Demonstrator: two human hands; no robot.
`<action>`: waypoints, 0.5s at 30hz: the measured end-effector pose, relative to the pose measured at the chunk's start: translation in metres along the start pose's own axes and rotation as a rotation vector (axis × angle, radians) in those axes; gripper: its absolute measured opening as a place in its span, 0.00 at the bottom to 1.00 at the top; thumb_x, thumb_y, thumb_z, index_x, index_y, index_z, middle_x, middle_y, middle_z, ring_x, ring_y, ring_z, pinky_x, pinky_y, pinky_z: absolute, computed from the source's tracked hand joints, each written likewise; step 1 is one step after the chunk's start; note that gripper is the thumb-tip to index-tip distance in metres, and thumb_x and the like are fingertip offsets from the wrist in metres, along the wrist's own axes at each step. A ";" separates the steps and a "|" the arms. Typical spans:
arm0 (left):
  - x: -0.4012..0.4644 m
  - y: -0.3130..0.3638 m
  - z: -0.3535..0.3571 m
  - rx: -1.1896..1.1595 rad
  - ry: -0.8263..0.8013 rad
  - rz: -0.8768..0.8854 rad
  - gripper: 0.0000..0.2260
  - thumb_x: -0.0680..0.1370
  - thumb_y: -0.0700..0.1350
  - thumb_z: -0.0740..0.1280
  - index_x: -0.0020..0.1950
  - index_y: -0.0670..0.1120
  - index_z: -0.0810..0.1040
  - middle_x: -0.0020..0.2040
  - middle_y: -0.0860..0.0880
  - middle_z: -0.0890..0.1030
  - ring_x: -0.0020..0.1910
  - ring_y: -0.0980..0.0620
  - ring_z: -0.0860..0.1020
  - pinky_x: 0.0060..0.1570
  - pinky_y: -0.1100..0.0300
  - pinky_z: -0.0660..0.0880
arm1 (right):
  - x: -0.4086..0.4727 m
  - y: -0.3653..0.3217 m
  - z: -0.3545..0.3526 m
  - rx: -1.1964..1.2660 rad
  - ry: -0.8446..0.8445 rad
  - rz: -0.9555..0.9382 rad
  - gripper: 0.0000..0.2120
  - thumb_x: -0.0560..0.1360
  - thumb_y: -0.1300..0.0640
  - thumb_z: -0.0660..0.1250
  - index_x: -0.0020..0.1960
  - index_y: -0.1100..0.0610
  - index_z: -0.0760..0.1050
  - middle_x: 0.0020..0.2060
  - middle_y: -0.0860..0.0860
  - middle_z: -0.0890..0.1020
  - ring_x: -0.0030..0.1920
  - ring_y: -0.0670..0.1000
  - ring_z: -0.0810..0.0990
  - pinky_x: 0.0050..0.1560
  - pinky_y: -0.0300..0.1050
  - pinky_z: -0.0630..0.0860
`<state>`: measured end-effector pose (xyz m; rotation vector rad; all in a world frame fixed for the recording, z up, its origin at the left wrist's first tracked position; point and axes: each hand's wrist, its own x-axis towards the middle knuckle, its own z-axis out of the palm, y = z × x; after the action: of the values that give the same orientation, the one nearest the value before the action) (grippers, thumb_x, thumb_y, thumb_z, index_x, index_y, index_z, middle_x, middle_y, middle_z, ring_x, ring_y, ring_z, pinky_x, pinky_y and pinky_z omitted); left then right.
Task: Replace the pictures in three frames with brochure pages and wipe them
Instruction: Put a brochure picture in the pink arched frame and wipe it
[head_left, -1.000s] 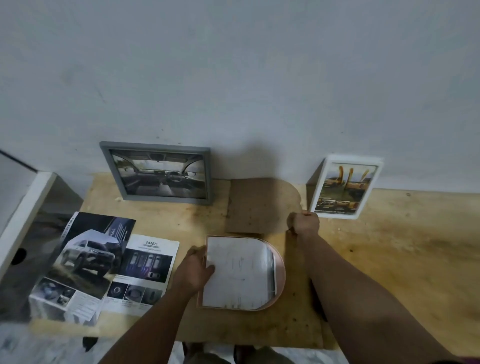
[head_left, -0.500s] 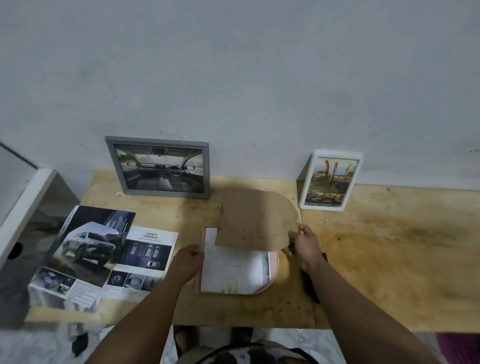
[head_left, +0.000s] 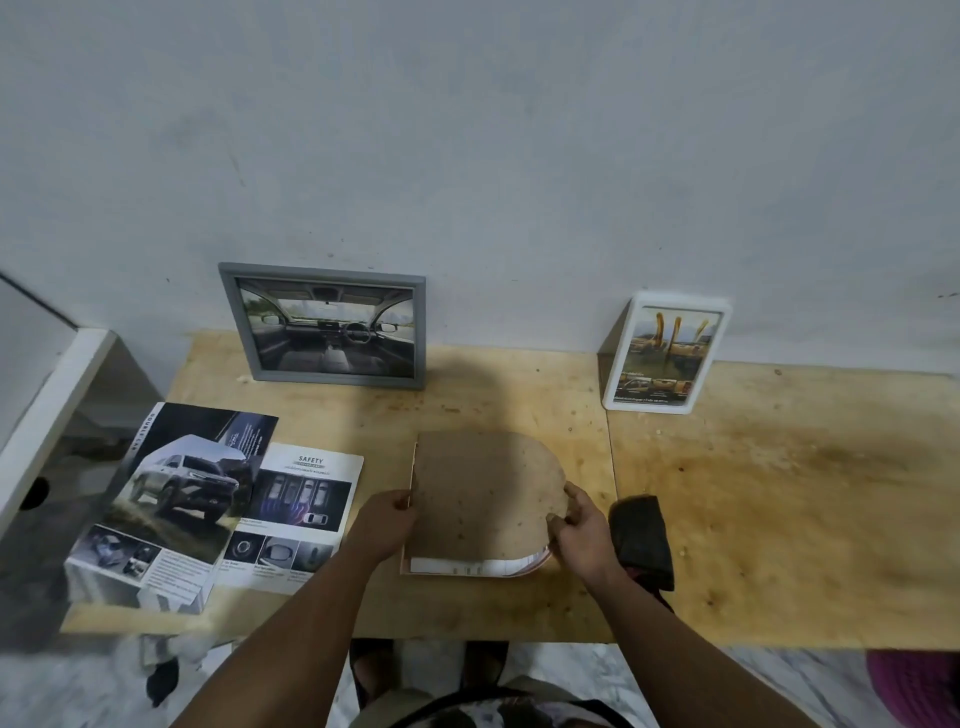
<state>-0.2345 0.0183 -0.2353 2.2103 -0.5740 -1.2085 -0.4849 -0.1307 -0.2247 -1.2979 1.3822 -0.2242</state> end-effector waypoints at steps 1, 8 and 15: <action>-0.001 0.000 0.000 0.004 -0.007 0.012 0.13 0.78 0.42 0.66 0.61 0.45 0.83 0.52 0.49 0.83 0.56 0.45 0.81 0.61 0.48 0.76 | -0.001 0.002 0.001 -0.022 0.004 -0.013 0.28 0.81 0.65 0.65 0.79 0.52 0.65 0.64 0.52 0.79 0.58 0.54 0.81 0.59 0.58 0.82; 0.001 0.001 -0.001 0.091 -0.026 0.032 0.14 0.79 0.43 0.65 0.62 0.43 0.82 0.57 0.44 0.84 0.51 0.49 0.80 0.58 0.51 0.77 | -0.006 0.006 -0.001 -0.121 -0.040 -0.094 0.31 0.82 0.65 0.63 0.81 0.46 0.62 0.54 0.35 0.79 0.51 0.44 0.81 0.48 0.41 0.83; -0.003 0.005 -0.002 0.171 -0.041 0.074 0.11 0.78 0.45 0.65 0.55 0.45 0.85 0.45 0.44 0.86 0.45 0.47 0.83 0.51 0.49 0.79 | -0.013 0.006 -0.008 -0.115 -0.089 -0.040 0.37 0.82 0.68 0.63 0.83 0.47 0.53 0.71 0.49 0.73 0.71 0.54 0.73 0.67 0.53 0.76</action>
<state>-0.2351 0.0165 -0.2293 2.2863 -0.7961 -1.2087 -0.4986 -0.1229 -0.2195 -1.4149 1.3095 -0.1142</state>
